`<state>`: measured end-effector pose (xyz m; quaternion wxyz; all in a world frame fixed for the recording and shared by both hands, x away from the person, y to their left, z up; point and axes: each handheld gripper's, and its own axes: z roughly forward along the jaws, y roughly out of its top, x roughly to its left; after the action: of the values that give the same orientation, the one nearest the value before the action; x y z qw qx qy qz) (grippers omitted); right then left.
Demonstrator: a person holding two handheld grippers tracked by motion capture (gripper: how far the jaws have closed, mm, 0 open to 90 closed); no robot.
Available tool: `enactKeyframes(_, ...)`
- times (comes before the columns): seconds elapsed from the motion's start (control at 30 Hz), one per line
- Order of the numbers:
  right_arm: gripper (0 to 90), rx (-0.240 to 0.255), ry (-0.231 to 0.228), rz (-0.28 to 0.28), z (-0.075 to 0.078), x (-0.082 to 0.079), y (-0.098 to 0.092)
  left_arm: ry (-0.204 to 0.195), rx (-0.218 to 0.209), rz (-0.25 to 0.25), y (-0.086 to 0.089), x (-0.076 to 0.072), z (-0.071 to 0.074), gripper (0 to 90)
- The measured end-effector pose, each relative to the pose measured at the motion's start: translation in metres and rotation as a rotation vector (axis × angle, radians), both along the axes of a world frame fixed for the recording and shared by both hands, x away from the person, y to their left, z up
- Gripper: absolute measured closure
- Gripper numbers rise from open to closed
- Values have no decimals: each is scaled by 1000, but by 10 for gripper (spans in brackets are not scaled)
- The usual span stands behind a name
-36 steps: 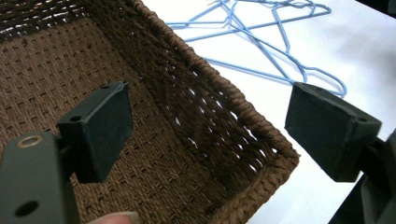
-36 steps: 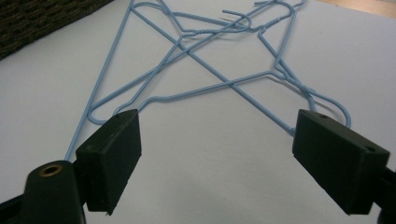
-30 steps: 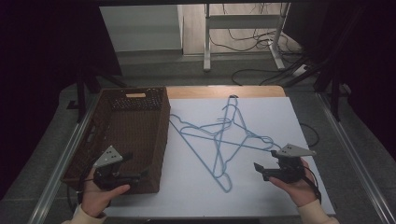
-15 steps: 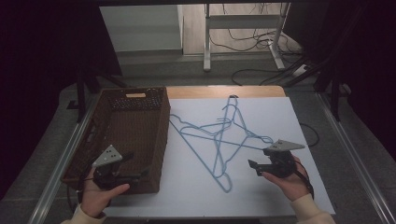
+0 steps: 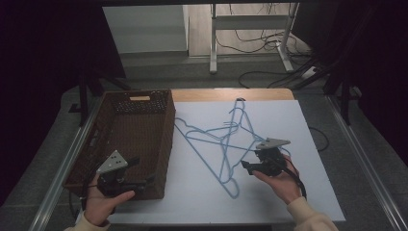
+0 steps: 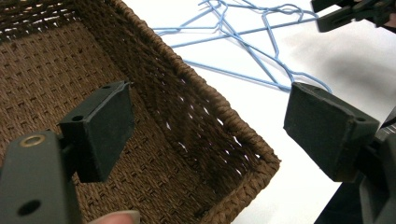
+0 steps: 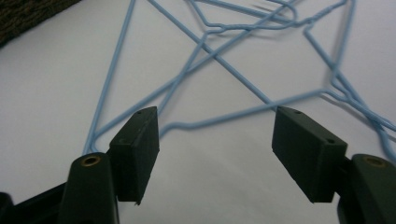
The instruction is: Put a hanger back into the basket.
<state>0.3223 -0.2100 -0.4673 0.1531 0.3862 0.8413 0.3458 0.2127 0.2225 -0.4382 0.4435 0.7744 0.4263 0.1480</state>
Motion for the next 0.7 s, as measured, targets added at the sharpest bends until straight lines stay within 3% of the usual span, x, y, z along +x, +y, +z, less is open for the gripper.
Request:
enactKeyframes(0.4, 429, -68, 91, 20, -16, 31, 53, 3, -4, 14, 3, 0, -2, 164)
enactKeyframes(0.6, 506, -138, 127, 28, -27, 34, 65, 2, -2, 16, 4, 0, -2, 165)
enactKeyframes(0.7, 527, -148, 145, 31, -30, 34, 67, 1, -2, 16, 4, 0, -2, 165)
